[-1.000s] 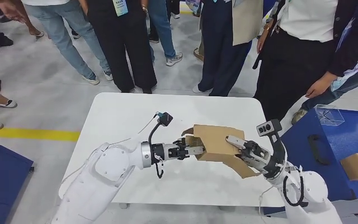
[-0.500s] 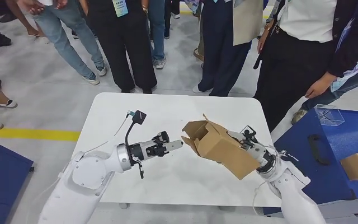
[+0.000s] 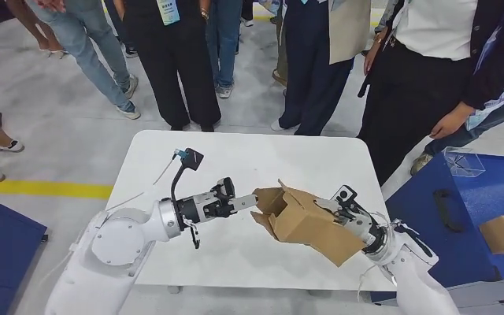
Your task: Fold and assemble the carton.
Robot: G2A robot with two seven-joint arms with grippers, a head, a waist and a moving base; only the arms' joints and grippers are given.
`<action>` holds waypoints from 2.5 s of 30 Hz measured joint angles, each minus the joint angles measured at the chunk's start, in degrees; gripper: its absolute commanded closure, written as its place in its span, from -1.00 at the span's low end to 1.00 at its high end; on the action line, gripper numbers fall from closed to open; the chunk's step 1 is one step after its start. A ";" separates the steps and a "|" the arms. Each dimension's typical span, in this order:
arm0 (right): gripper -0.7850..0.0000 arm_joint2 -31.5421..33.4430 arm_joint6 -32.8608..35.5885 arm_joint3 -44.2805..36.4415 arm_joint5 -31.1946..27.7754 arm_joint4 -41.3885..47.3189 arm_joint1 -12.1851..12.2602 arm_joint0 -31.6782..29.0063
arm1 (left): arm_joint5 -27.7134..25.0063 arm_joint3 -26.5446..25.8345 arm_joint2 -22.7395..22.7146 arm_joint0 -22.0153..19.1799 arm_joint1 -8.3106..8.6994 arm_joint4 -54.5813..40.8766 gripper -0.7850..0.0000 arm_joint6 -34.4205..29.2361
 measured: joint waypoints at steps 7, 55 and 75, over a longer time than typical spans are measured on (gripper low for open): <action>1.00 0.84 0.89 -1.58 1.11 0.56 0.22 -1.18 | 2.92 3.91 1.40 -2.55 -0.20 -0.81 -1.00 -0.74; 1.00 1.69 1.65 -1.20 -6.22 -6.38 0.67 0.03 | 4.93 -7.55 3.80 1.06 0.38 8.72 -1.00 3.26; 1.00 2.04 2.87 -3.08 -4.76 -4.87 0.94 -0.93 | 8.27 0.80 4.62 -2.67 -0.13 5.19 -1.00 3.04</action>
